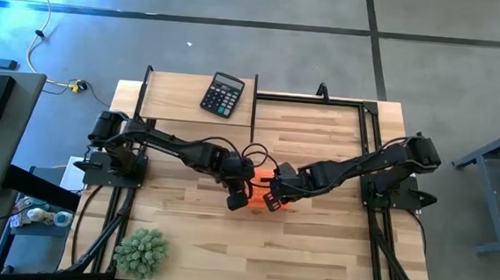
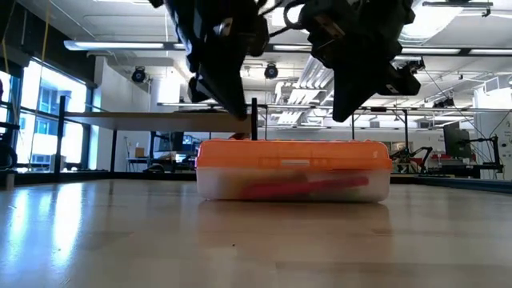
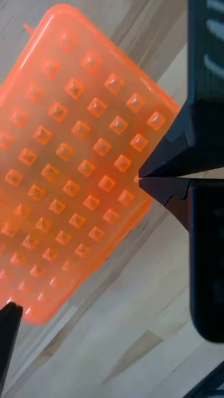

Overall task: Pack school essentials
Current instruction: Close the supply box

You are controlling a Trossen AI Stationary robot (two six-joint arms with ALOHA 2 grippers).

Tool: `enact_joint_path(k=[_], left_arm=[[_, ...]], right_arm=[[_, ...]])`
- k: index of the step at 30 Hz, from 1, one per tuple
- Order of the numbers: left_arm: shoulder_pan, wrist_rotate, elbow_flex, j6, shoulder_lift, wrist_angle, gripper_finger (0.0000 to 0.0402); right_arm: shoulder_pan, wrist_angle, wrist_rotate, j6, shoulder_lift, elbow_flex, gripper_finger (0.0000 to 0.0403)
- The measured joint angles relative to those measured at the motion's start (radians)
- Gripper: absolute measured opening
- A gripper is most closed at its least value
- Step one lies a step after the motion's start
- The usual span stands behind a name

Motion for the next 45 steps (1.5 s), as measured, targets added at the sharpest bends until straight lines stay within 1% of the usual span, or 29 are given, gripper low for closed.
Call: enact_joint_path(k=[7,24,29,33,40,45], left_arm=[[-0.001,0.008,-0.001,0.000,0.052,-0.008,0.0000],[-0.002,0.003,-0.001,0.000,0.074,0.000,0.0000],[0.001,0.003,-0.001,0.000,0.075,0.000,0.0000],[0.001,0.003,-0.001,0.000,0.076,-0.001,0.0000],[0.005,0.022,0.003,0.003,0.120,0.009,0.0000],[0.004,0.023,0.002,0.001,0.123,0.018,0.0000]], right_arm=[[0.000,-0.016,0.000,0.006,0.021,0.001,0.0000],[-0.014,-0.029,-0.016,0.009,0.062,-0.002,0.0000],[-0.023,0.038,-0.045,0.018,0.065,-0.045,0.0000],[-0.024,0.040,-0.048,0.028,0.066,-0.054,0.0000],[-0.034,0.024,-0.054,0.026,0.068,-0.056,0.0000],[-0.034,0.022,-0.053,0.029,0.069,-0.057,0.0000]])
